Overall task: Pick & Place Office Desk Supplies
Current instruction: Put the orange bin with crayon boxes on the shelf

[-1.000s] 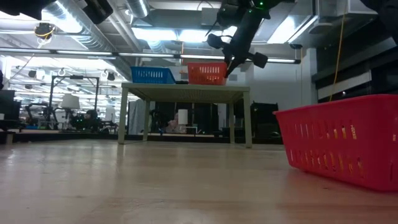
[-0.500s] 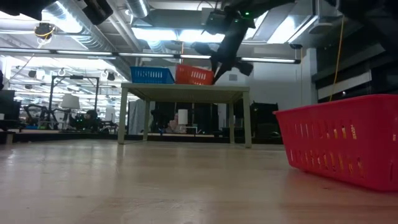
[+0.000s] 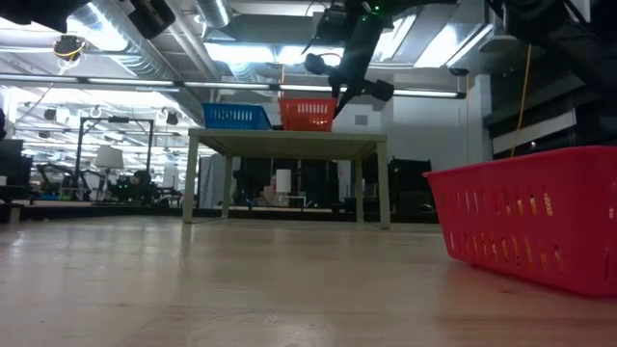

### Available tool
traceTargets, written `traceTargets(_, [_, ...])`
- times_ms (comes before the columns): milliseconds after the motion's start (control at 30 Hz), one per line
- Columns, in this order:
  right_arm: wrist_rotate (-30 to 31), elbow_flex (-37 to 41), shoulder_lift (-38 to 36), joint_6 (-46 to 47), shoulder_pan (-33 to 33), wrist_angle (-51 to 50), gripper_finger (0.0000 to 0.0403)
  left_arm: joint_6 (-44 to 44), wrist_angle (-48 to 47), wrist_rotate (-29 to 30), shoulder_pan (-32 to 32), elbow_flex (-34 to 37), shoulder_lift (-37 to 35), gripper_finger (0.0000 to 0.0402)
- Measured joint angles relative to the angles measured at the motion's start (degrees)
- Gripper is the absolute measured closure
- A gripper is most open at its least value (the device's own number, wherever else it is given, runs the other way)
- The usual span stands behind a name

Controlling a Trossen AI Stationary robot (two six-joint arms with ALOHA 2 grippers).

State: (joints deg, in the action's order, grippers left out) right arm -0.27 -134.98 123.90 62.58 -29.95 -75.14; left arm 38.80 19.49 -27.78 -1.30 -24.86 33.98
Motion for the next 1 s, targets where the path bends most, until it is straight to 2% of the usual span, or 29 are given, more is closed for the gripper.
traceTargets(1000, [-2.5,0.1,0.7,1.1,1.6,2.5,0.0392,-0.2,0.0,-0.9,-1.2,0.0,0.0,0.0302])
